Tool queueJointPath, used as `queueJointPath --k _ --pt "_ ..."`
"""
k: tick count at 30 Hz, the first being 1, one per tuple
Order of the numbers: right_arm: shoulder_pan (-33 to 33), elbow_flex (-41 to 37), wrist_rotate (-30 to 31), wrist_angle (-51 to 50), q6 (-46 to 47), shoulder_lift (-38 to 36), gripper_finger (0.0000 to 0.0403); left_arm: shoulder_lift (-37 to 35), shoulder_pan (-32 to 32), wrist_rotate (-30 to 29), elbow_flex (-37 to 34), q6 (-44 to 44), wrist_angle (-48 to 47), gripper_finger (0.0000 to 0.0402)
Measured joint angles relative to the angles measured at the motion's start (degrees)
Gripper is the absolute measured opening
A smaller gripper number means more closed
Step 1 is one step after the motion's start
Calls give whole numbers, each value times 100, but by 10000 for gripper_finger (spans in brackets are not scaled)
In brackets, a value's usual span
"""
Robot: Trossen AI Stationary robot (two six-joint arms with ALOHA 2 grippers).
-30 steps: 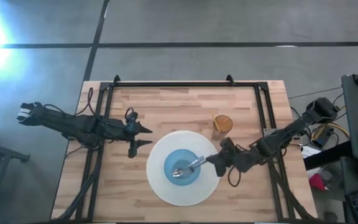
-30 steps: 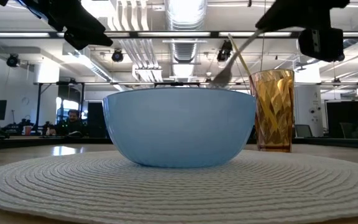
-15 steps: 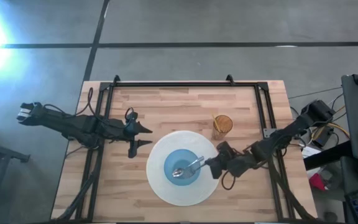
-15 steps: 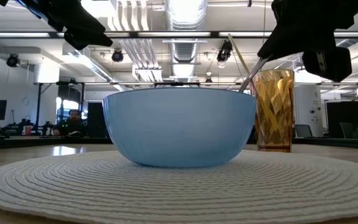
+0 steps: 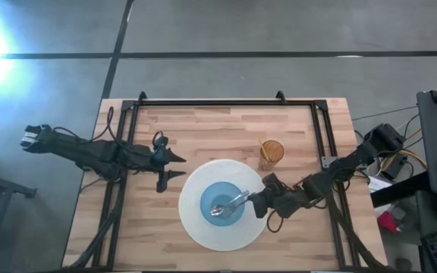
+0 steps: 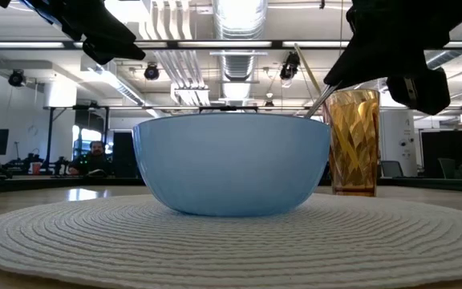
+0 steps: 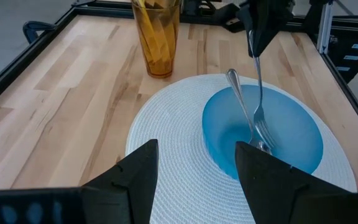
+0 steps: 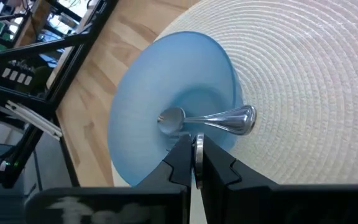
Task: Pick & Place Utensil
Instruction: Put the silver fork into the blue bowl on the white mat
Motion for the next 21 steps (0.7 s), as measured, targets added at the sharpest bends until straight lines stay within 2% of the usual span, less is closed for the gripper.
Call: queueJointPath --k 11,21 --pt "11 0 201 449 300 505 8 0 0 0 0 0 -31 206" --pt "11 0 301 491 331 525 8 0 1 0 0 -2 -26 206"
